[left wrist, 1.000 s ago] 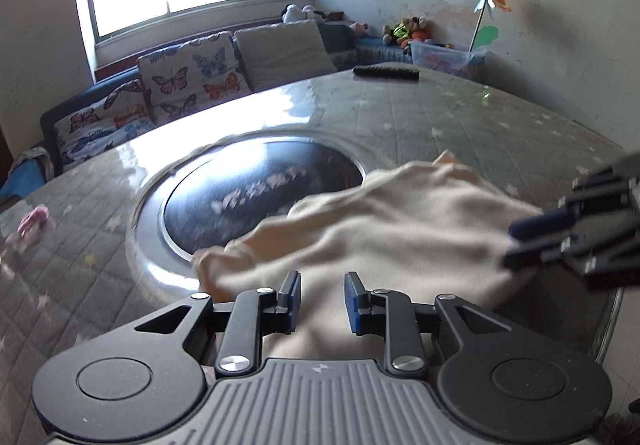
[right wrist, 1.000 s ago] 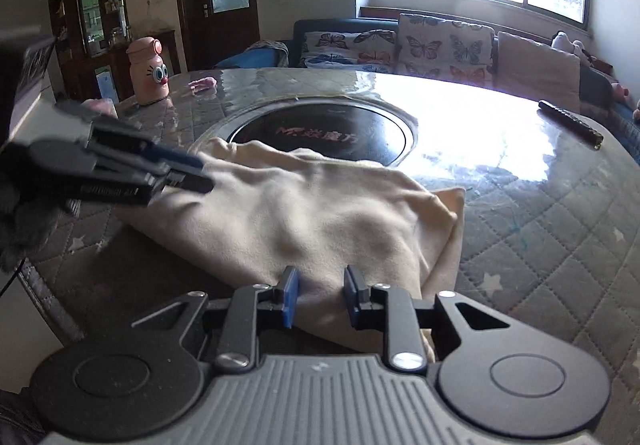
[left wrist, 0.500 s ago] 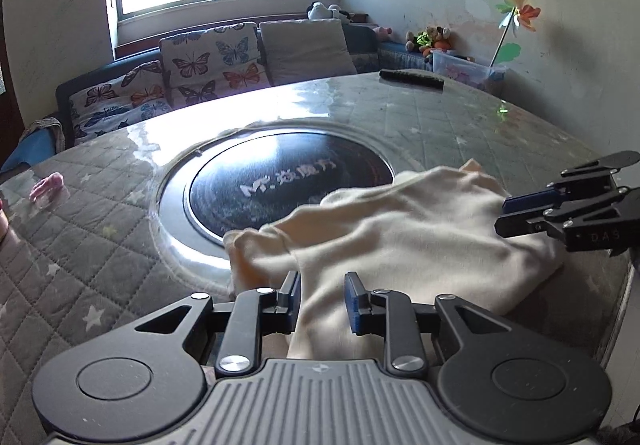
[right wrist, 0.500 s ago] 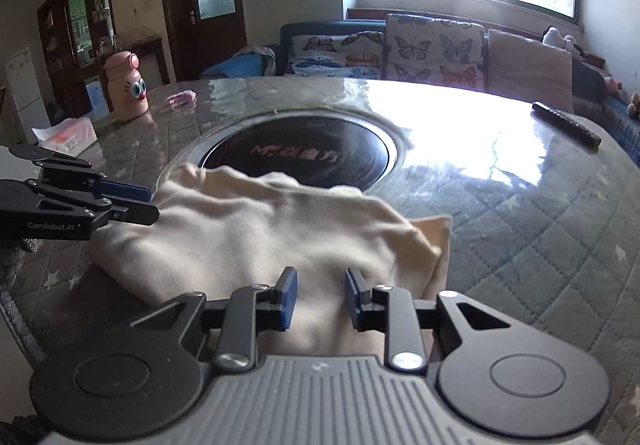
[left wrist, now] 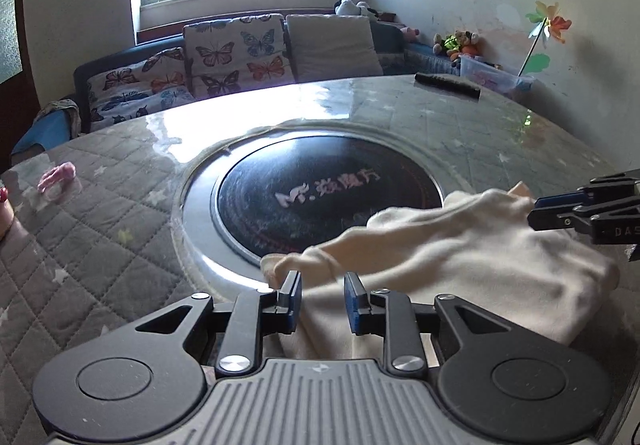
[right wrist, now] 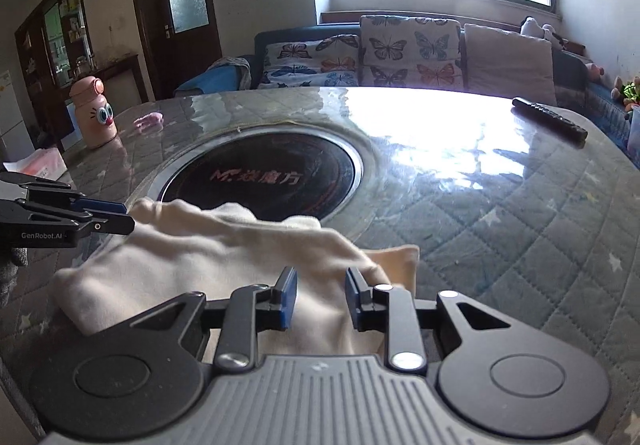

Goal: Fold clothes

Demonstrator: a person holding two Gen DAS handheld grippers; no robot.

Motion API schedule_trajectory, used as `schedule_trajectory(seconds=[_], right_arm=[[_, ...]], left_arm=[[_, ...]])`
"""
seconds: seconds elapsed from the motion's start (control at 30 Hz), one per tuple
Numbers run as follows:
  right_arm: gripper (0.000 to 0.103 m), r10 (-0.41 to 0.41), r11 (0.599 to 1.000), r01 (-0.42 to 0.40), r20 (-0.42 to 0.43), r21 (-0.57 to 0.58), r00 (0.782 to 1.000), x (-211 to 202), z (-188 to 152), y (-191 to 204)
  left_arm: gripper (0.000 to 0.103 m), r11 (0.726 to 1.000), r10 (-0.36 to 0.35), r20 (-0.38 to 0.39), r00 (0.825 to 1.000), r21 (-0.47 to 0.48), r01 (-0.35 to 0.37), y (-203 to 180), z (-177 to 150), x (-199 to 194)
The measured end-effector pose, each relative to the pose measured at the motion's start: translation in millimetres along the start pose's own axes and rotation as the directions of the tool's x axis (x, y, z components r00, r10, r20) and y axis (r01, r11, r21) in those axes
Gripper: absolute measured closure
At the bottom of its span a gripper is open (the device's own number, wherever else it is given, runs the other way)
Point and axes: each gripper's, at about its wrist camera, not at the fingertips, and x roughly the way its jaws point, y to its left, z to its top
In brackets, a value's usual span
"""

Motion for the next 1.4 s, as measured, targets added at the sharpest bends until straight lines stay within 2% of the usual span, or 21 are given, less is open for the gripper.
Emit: schedule_trajectory(seconds=[0.17,0.23,0.43,0.53,0.67,0.73,0.97,1.03,1.07,1.17,1.27,1.4], right_arm=[[0.078,-0.019,1.000,0.019,-0.025,0.015,1.000,24,8,-6],[0.085,-0.031,0.999,0.032,-0.046,0.026,0.998,31,7,-10],[0.083,-0.016,1.000,0.015,-0.013,-0.001,1.000,27,15,-2],[0.081,-0.013,1.000,0.013,-0.028,-0.009,1.000,38,16,2],[0.078,-0.026,1.000,0.026,-0.020,0.003,0.999,38,15,1],[0.069,-0.032,0.999,0.032,-0.010,0.008,0.999,35,16,1],[0.068,-0.063,0.998,0.063,-0.037,-0.014,0.997,43,15,6],[0.067,-0.066,0.998,0.066,-0.029,-0.017,0.997,38,16,9],[0.067,-0.064,0.998,0.064,-0.021,-0.021,0.998,35,16,10],[0.055,-0.056,0.998,0.056,-0.010,-0.039,0.998,25,14,16],[0.054,-0.048,0.998,0.048,-0.015,-0.047,0.999,17,9,22],[0.048,-0.044,0.998,0.044,-0.017,-0.047,0.999,7,0,26]], left_arm=[[0.079,0.999,0.036,-0.034,0.999,0.001,-0.036,6,4,24],[0.080,0.999,0.042,-0.036,0.998,-0.008,-0.042,10,4,26],[0.079,0.999,0.035,-0.007,0.999,0.009,-0.035,6,10,23],[0.078,0.999,0.041,-0.032,0.999,0.021,-0.040,2,10,34],[0.066,0.998,0.057,-0.045,0.997,0.012,-0.056,2,12,39],[0.058,0.997,0.073,-0.045,0.996,0.007,-0.073,2,13,37],[0.046,0.994,0.112,-0.057,0.992,0.002,-0.112,2,12,36],[0.039,0.993,0.119,-0.047,0.992,0.003,-0.119,2,12,31],[0.032,0.993,0.121,-0.038,0.992,0.004,-0.121,1,12,27],[0.016,0.992,0.124,-0.001,0.992,0.004,-0.124,0,10,15],[0.003,0.993,0.121,0.039,0.992,0.000,-0.121,-2,8,2],[0.000,0.993,0.117,0.065,0.991,-0.009,-0.117,-3,5,-12]])
